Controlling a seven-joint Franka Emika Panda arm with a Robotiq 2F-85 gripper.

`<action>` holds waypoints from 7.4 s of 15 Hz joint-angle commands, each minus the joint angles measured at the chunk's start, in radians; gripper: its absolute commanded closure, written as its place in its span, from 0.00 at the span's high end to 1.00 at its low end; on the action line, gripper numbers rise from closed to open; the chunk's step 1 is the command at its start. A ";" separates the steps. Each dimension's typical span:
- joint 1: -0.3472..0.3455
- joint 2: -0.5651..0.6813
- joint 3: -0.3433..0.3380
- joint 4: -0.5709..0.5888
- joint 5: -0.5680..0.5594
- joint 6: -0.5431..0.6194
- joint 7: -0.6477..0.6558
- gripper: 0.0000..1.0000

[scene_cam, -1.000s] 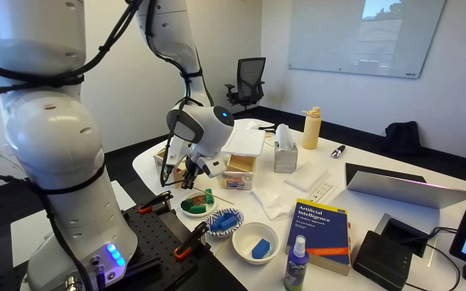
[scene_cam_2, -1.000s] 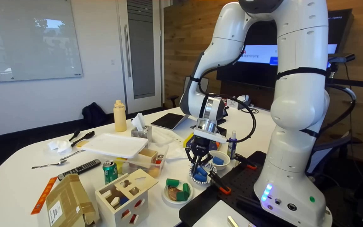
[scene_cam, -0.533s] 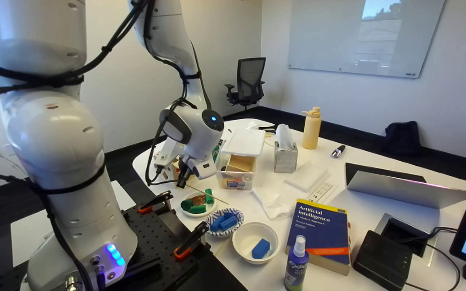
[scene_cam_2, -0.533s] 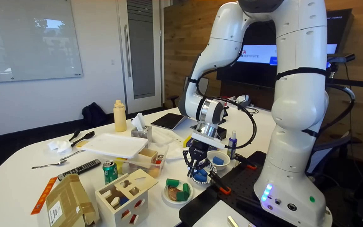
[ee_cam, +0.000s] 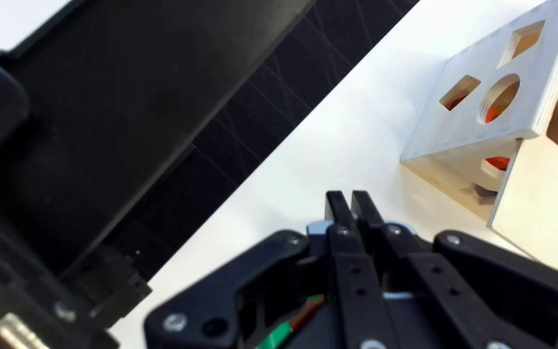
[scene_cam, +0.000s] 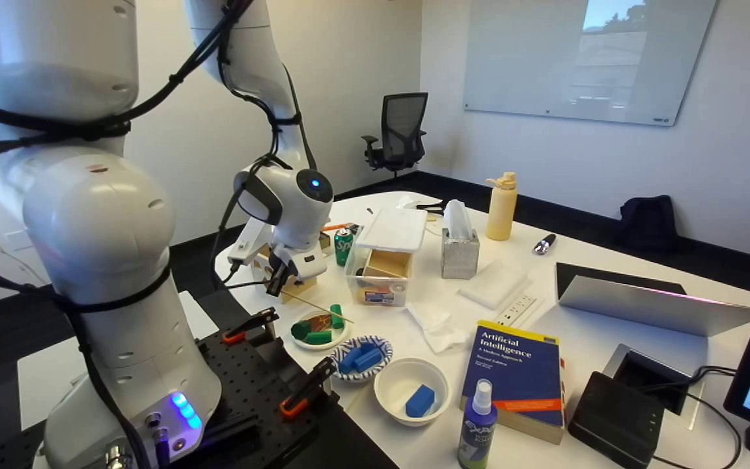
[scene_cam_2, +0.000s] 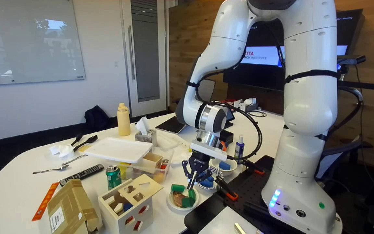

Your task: Pick up the stick and stir in the bowl

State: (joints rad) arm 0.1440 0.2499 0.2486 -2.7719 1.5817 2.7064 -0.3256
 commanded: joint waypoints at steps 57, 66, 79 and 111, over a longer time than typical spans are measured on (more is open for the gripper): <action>-0.125 -0.066 -0.010 -0.001 0.048 0.009 -0.059 0.02; -0.186 -0.157 -0.283 -0.018 -0.351 -0.348 0.222 0.02; -0.314 -0.095 -0.434 0.025 -0.413 -0.645 0.222 0.02; -0.380 0.143 -0.483 0.139 -0.305 -0.812 0.077 0.02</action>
State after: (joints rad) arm -0.2125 0.3687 -0.2386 -2.6506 1.2771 1.9781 -0.2545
